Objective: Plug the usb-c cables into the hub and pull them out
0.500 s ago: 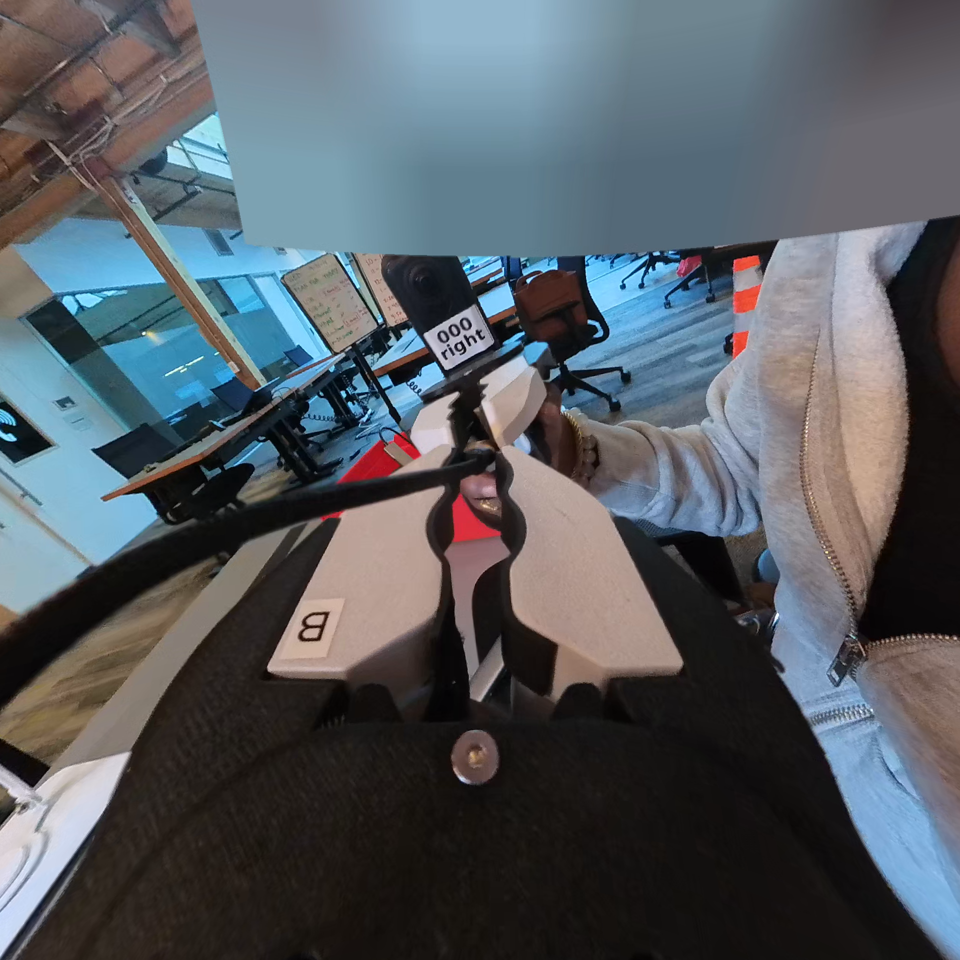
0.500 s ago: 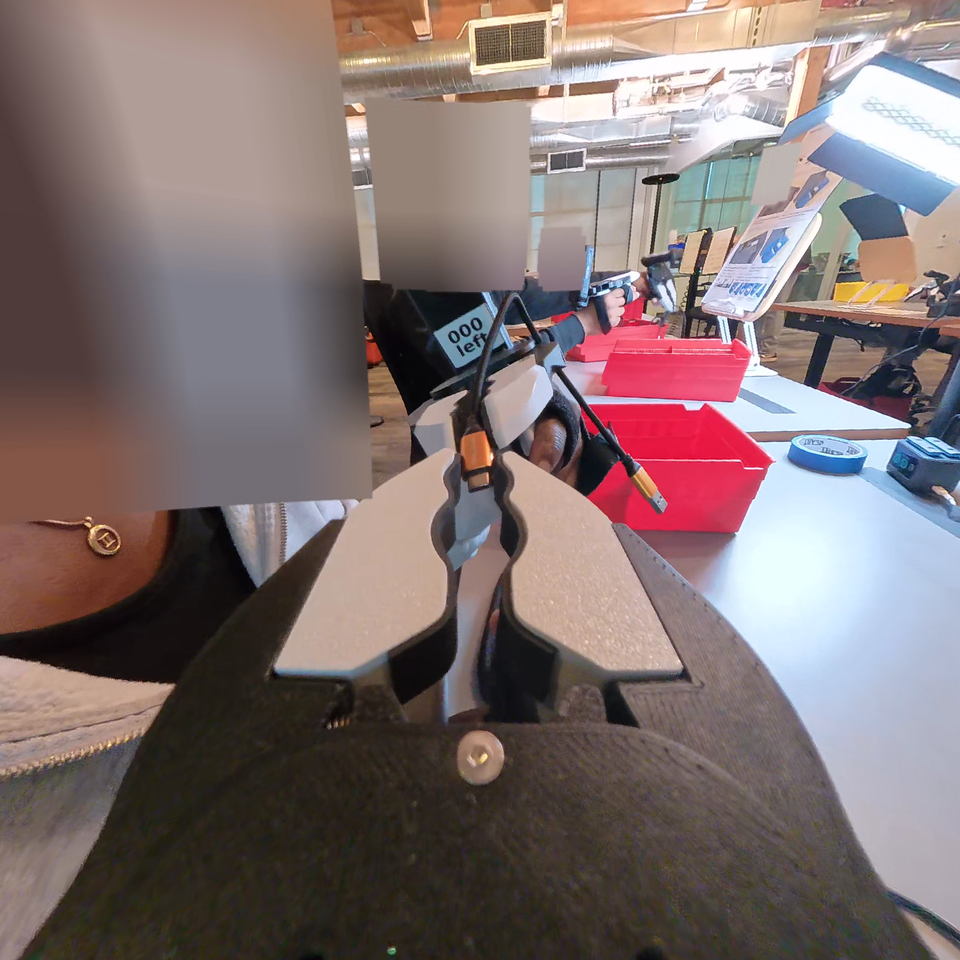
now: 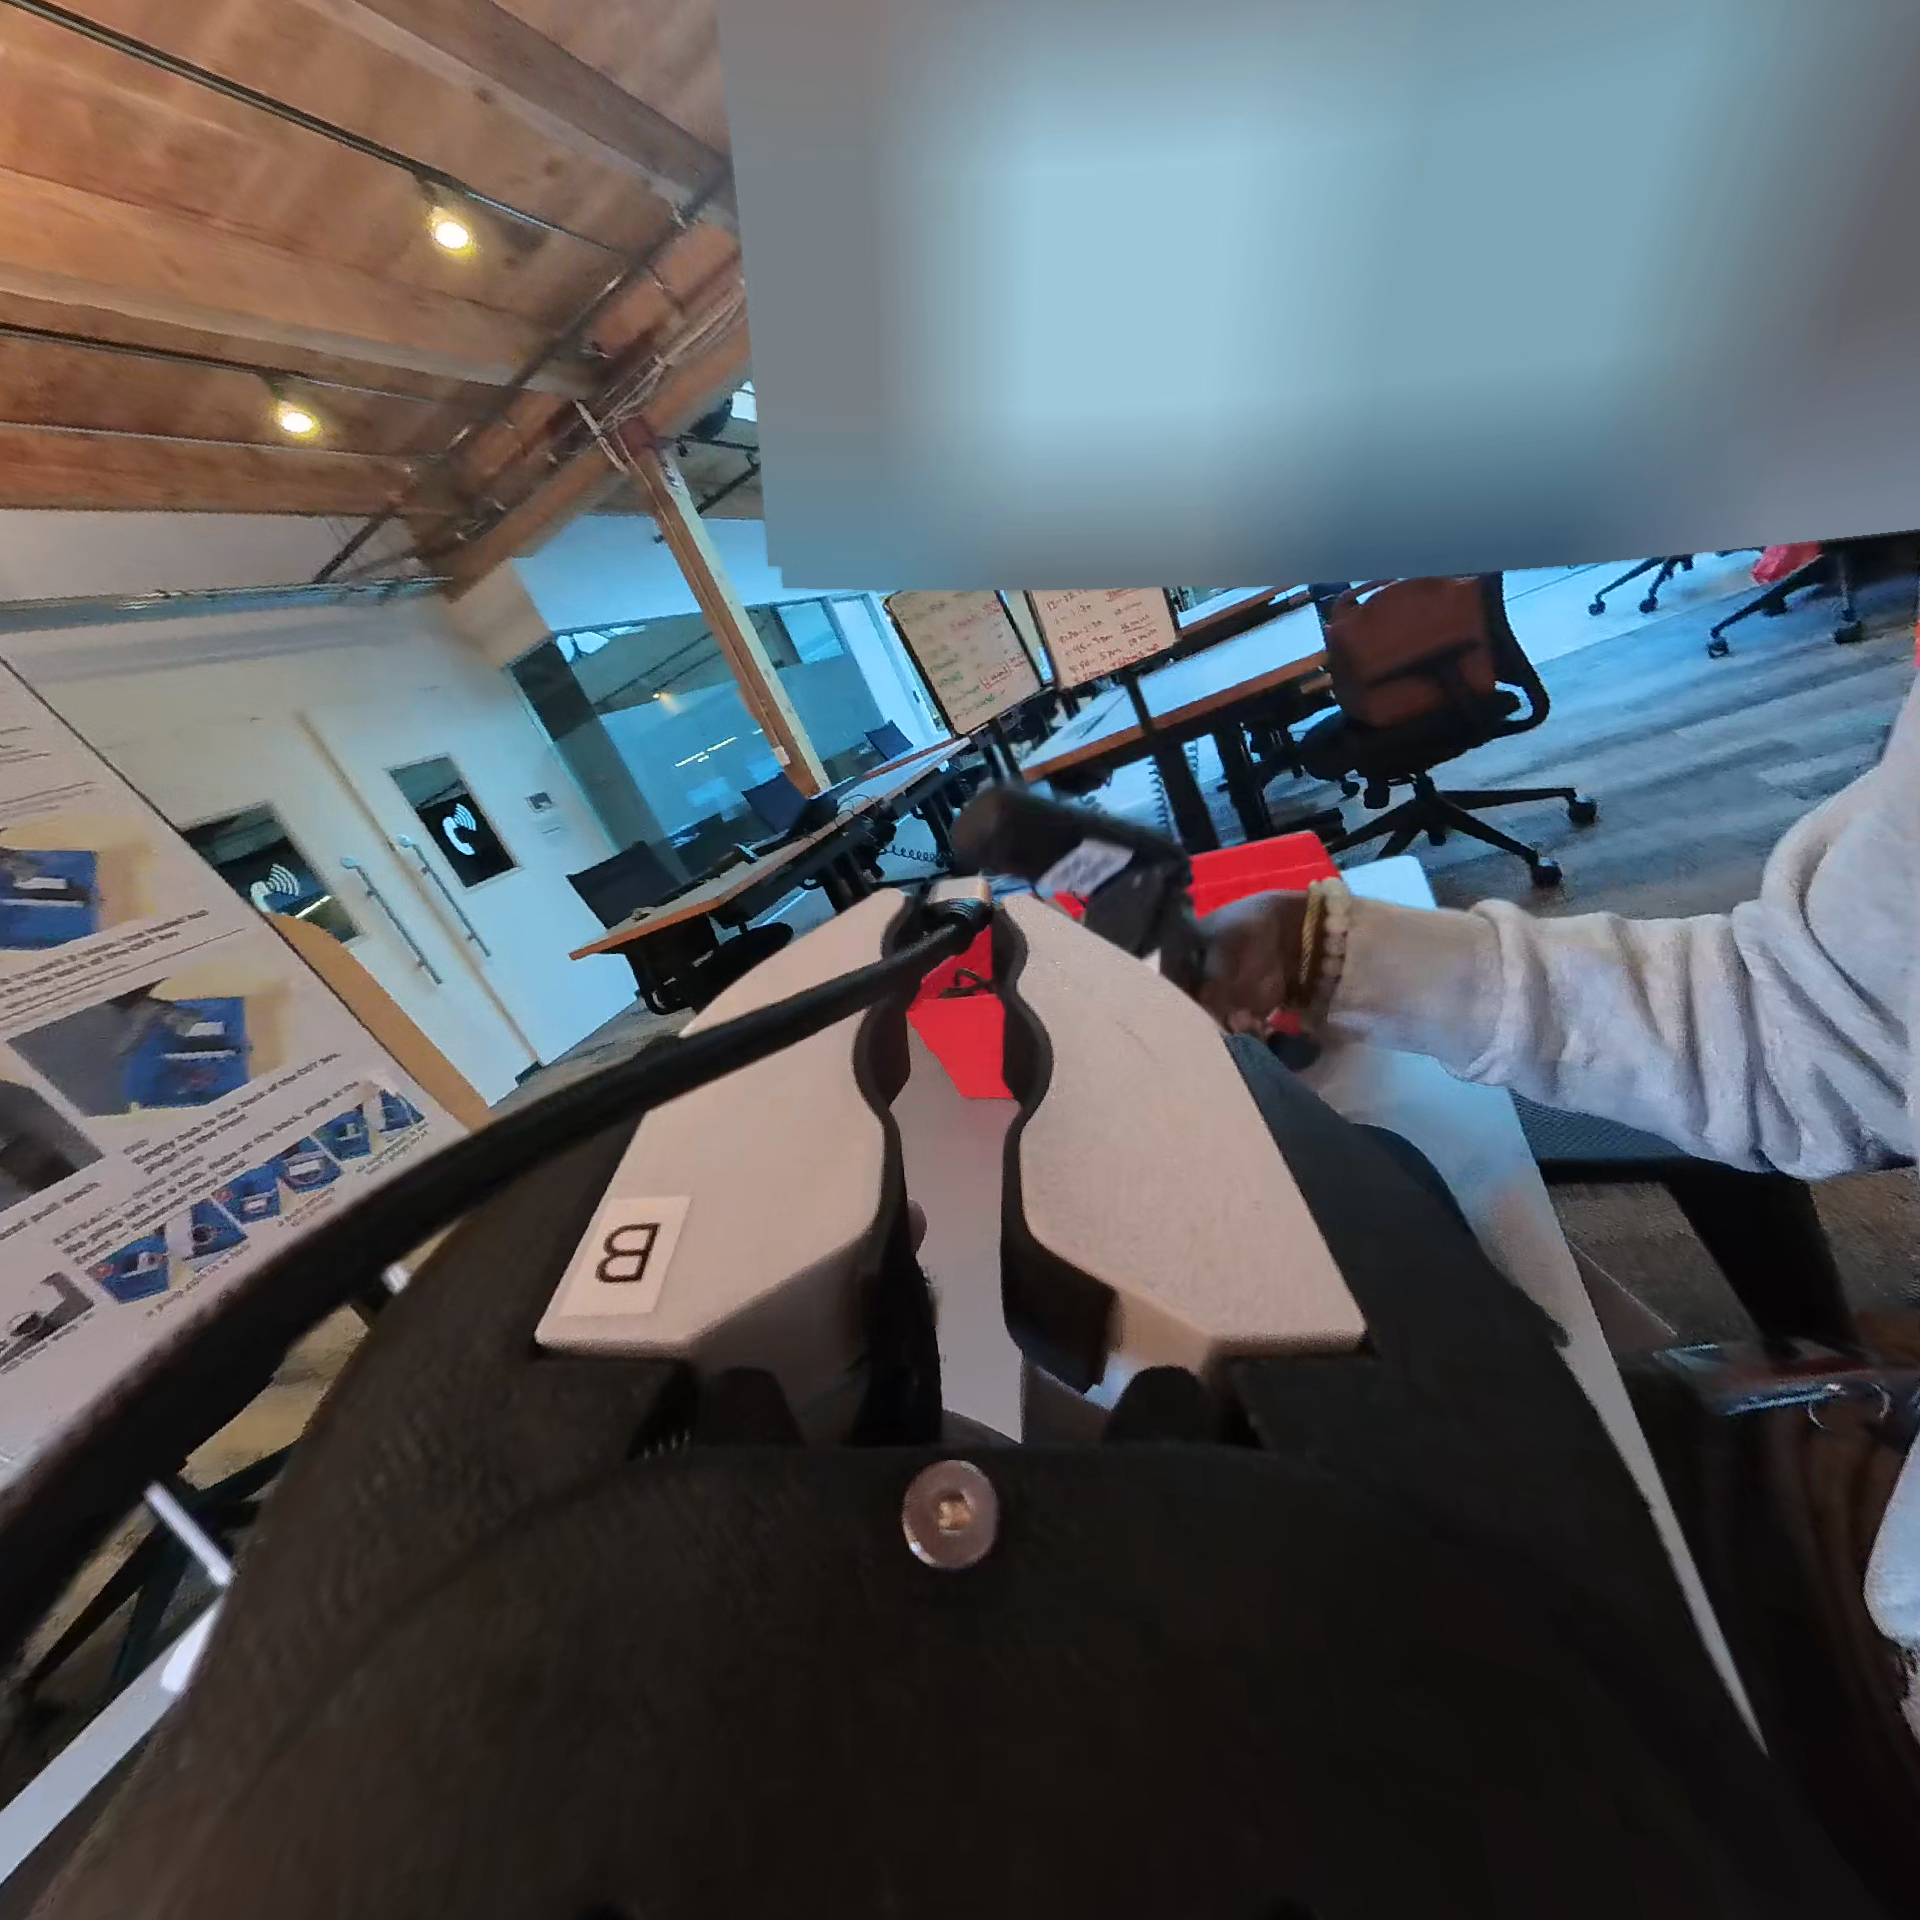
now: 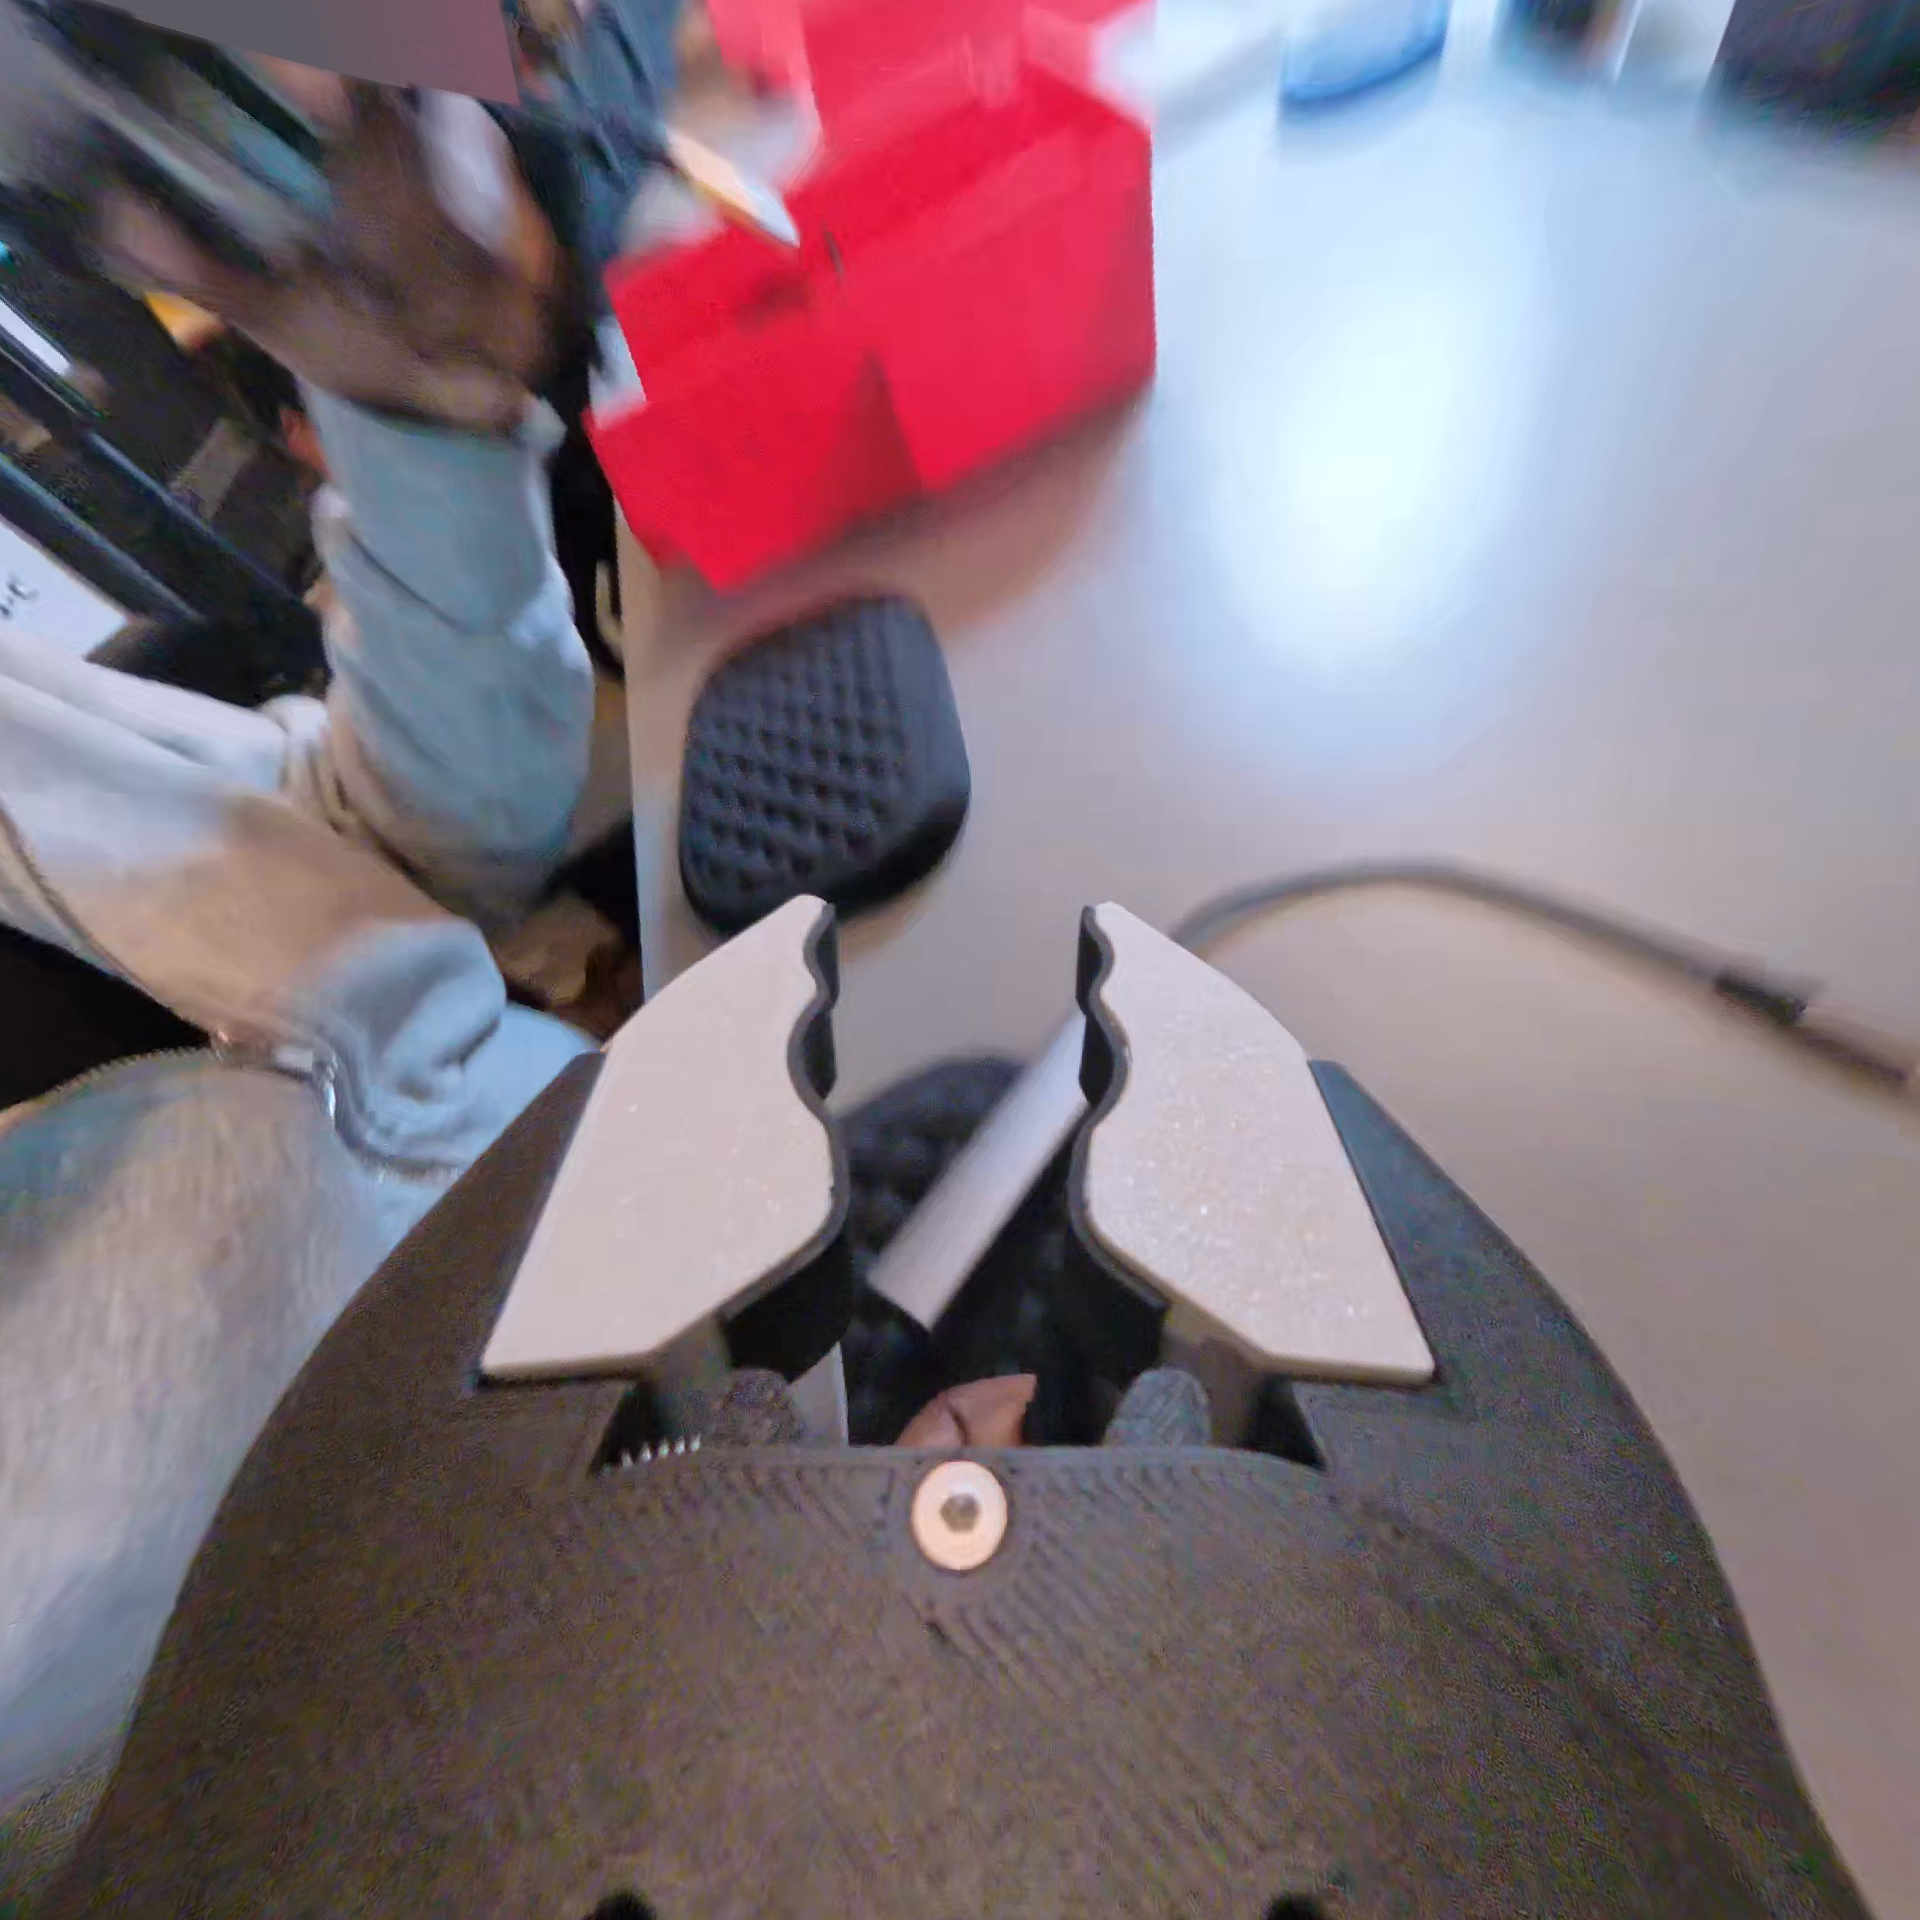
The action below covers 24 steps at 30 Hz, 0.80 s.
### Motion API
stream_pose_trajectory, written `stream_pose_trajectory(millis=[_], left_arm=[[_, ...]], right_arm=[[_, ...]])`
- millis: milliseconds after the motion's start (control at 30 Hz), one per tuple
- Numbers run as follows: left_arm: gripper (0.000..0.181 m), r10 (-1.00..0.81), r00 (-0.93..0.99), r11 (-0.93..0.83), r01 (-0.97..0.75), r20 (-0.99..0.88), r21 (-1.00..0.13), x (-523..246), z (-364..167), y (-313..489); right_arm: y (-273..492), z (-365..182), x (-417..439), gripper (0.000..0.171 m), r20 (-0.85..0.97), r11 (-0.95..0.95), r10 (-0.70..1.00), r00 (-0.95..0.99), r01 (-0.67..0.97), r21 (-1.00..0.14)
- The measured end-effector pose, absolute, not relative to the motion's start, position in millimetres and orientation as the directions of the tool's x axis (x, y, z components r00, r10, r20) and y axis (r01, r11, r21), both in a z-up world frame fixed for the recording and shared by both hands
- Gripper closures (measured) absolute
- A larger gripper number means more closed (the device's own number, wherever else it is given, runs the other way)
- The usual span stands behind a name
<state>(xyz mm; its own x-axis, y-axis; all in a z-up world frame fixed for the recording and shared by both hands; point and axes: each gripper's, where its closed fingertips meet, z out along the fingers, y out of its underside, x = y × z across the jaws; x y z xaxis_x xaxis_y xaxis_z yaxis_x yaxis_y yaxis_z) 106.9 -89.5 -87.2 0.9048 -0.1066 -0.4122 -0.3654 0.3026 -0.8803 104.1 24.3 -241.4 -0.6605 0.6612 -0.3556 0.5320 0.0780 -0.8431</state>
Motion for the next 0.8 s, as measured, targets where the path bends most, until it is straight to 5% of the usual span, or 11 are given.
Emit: stream_pose_trajectory(millis=[167, 467, 667, 800], left_arm=[[0.168, -0.104, 0.892, 0.274, -0.400, -0.440, -0.875, 107.9, -91.8, -88.1], [0.168, -0.111, 0.895, 0.298, -0.385, -0.432, -0.873, 109.5, -87.6, -92.7], [0.168, -0.094, 0.885, 0.313, -0.408, -0.456, -0.858, 113.0, -82.5, -97.8], [0.168, -0.087, 0.886, 0.332, -0.404, -0.455, -0.852, 112.2, -80.3, -100.1]], right_arm=[[32.6, -316.0, 110.9, 0.126, -0.481, 0.175, 0.681, -0.553, 0.760, -0.626], [20.5, -339.8, 115.0, 0.128, -0.450, 0.257, 0.724, -0.523, 0.809, -0.528], [22.2, -334.8, 110.1, 0.148, -0.109, 0.440, 0.795, -0.597, 0.691, -0.574], [57.9, -318.1, 114.0, 0.159, 0.471, 0.678, 0.732, -0.492, 0.593, -0.435]])
